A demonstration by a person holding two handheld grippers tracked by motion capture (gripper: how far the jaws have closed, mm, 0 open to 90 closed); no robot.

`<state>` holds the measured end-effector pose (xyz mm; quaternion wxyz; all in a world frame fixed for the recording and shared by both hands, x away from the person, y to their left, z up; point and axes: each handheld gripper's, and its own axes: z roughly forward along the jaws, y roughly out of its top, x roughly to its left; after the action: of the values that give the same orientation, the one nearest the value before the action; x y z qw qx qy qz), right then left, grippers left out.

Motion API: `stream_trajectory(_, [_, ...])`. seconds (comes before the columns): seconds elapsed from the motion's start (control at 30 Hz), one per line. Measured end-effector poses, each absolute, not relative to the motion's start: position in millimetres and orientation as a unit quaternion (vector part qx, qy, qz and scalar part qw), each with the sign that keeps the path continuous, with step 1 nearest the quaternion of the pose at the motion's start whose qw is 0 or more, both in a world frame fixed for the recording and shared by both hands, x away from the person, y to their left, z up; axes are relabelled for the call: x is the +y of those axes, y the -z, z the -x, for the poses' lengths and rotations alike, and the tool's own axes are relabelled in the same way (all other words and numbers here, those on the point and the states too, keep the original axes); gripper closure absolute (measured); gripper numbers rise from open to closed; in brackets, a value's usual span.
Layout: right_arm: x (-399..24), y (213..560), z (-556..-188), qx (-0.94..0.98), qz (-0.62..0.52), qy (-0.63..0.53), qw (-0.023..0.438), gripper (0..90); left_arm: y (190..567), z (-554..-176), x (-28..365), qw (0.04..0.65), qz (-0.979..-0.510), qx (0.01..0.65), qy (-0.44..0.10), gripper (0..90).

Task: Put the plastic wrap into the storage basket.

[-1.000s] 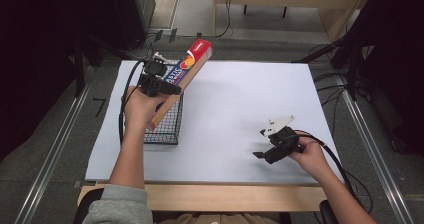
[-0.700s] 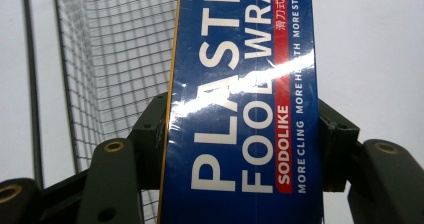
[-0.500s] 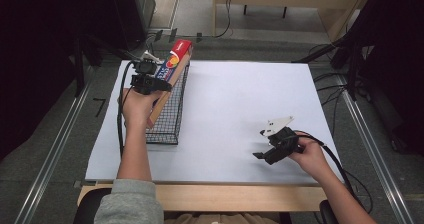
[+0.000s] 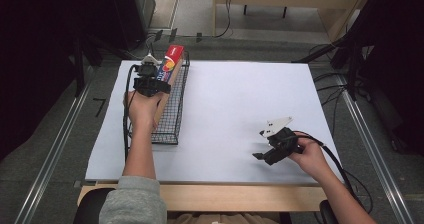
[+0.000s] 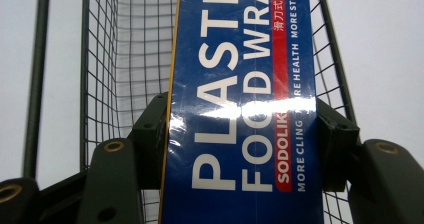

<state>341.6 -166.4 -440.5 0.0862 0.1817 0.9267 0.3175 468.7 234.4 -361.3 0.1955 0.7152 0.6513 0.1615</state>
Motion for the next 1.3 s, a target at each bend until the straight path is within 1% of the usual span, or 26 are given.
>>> stream_trajectory(0.4, [-166, 440, -341, 0.927, -0.179, -0.318, 0.087, 20.3, 381, -475, 225, 0.177, -0.719, 0.656, -0.145, 39.4])
stream_trajectory(0.53, [-165, 440, -341, 0.927, -0.178, -0.319, 0.087, 20.3, 388, -477, 224, 0.162, -0.726, 0.654, -0.138, 39.4])
stream_trajectory(0.73, [-165, 441, -341, 0.927, -0.177, -0.317, 0.088, 20.3, 392, -477, 223, 0.165, -0.724, 0.655, -0.139, 39.2])
stream_trajectory(0.9, [-164, 441, -341, 0.928, -0.176, -0.316, 0.088, 20.3, 393, -476, 223, 0.171, -0.723, 0.657, -0.130, 39.0])
stream_trajectory(1.23, [-163, 442, -340, 0.930, -0.172, -0.313, 0.088, 20.4, 407, -476, 218, 0.155, -0.735, 0.652, -0.101, 37.7])
stream_trajectory(1.3, [-164, 441, -339, 0.930, -0.173, -0.312, 0.087, 20.4, 405, -476, 218, 0.155, -0.738, 0.649, -0.100, 36.7])
